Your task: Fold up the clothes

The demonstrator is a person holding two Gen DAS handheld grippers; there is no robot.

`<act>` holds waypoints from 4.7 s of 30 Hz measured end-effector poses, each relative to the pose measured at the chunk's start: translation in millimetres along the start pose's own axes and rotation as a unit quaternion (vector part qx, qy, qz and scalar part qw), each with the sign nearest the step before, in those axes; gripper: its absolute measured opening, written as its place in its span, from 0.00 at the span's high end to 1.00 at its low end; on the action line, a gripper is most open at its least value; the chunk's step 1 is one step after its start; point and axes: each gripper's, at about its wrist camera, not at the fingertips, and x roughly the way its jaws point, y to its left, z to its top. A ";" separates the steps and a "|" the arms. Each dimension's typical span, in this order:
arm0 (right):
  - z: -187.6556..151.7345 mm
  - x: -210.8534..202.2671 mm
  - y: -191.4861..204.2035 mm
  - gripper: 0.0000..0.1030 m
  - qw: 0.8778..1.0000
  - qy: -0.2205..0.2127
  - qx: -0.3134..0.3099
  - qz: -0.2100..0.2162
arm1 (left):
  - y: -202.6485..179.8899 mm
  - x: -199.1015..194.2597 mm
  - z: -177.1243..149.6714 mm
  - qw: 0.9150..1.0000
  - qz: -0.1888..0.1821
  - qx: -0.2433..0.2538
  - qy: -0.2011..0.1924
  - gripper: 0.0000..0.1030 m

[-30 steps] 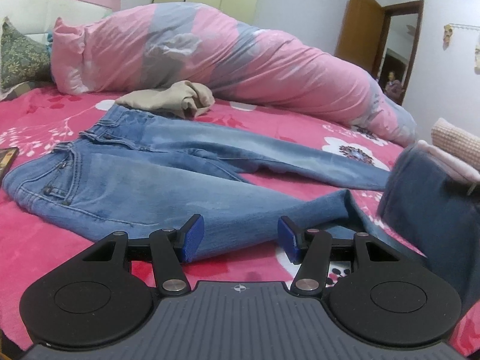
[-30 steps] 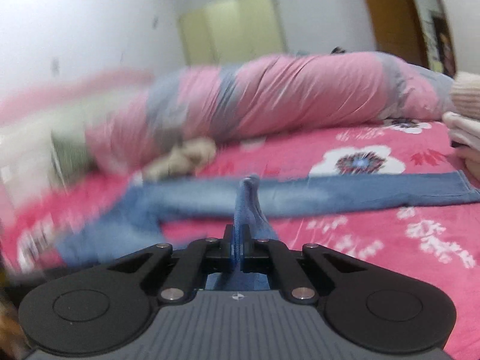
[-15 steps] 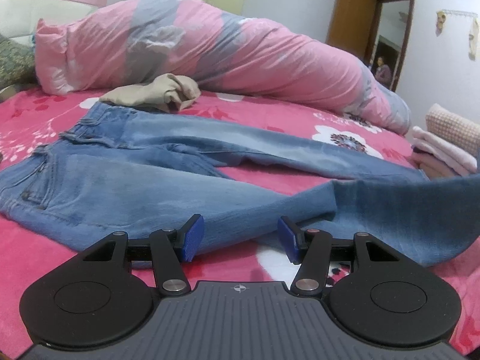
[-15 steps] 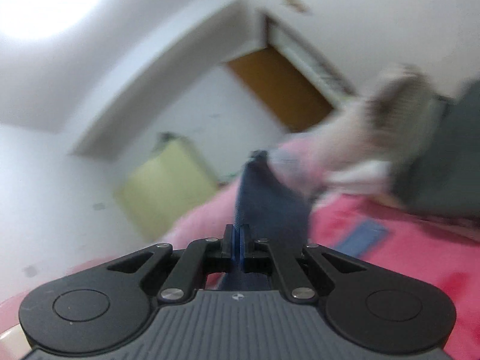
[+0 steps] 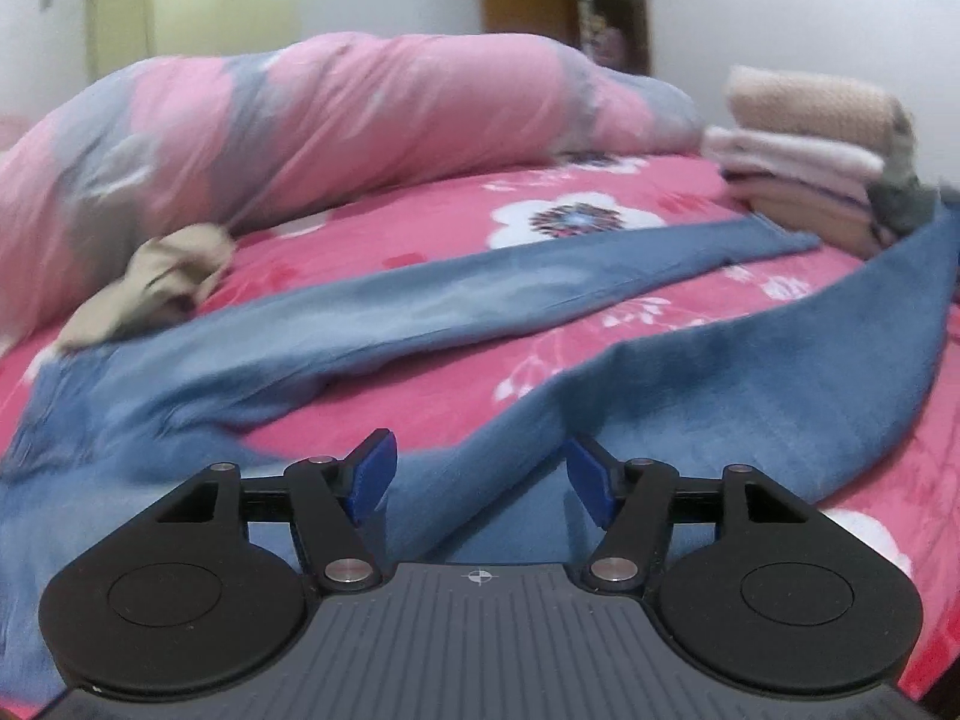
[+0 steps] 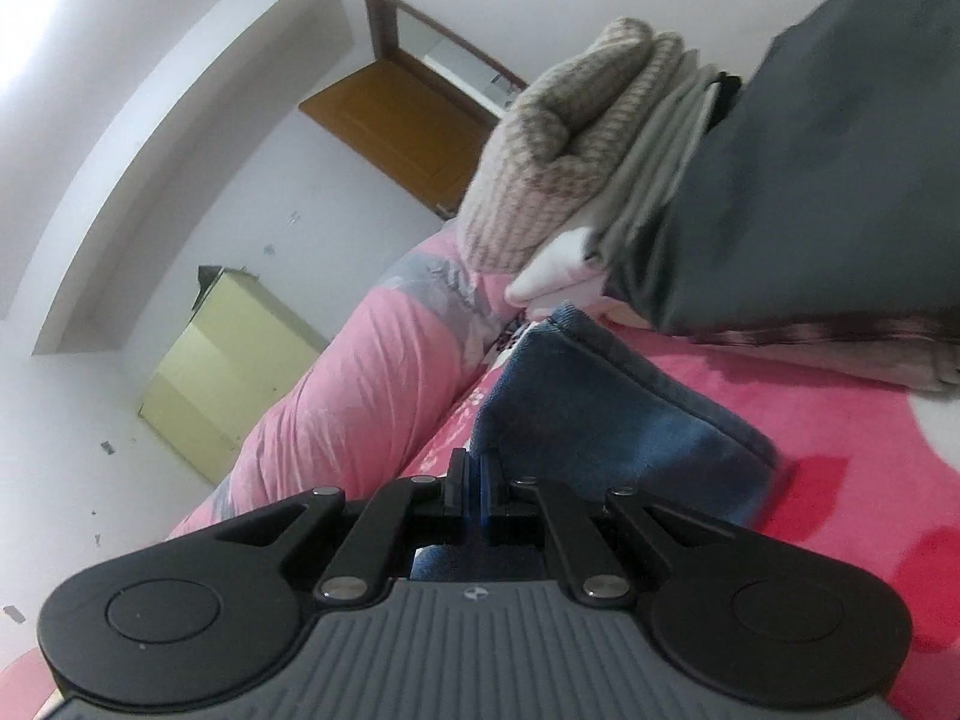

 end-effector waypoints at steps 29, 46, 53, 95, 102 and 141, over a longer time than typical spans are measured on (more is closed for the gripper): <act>-17.0 -38.1 -38.5 0.99 0.992 -0.002 0.076 -0.100 | -31.8 -57.7 -31.4 0.993 -0.099 0.055 -0.026 0.99; 0.9 -63.0 -79.5 0.88 0.979 0.004 0.095 -0.178 | -16.0 -75.3 -49.8 0.991 -0.111 -0.070 0.036 0.71; -19.7 -58.6 -10.2 0.88 0.989 0.003 -0.052 -0.137 | 30.9 -112.3 -68.1 0.981 -0.012 -0.191 0.041 0.69; -161.3 -20.5 168.1 0.69 0.942 0.193 -0.272 0.037 | 195.5 -178.7 -149.9 0.823 0.204 -0.529 -0.037 1.00; -233.5 -18.3 234.8 0.69 0.839 0.277 -0.412 0.222 | 198.1 -165.0 -138.9 0.835 0.163 -0.523 -0.038 0.67; -387.1 36.4 340.4 0.81 0.740 0.346 -0.505 0.279 | 229.4 -154.4 -146.8 0.852 0.196 -0.483 -0.051 0.82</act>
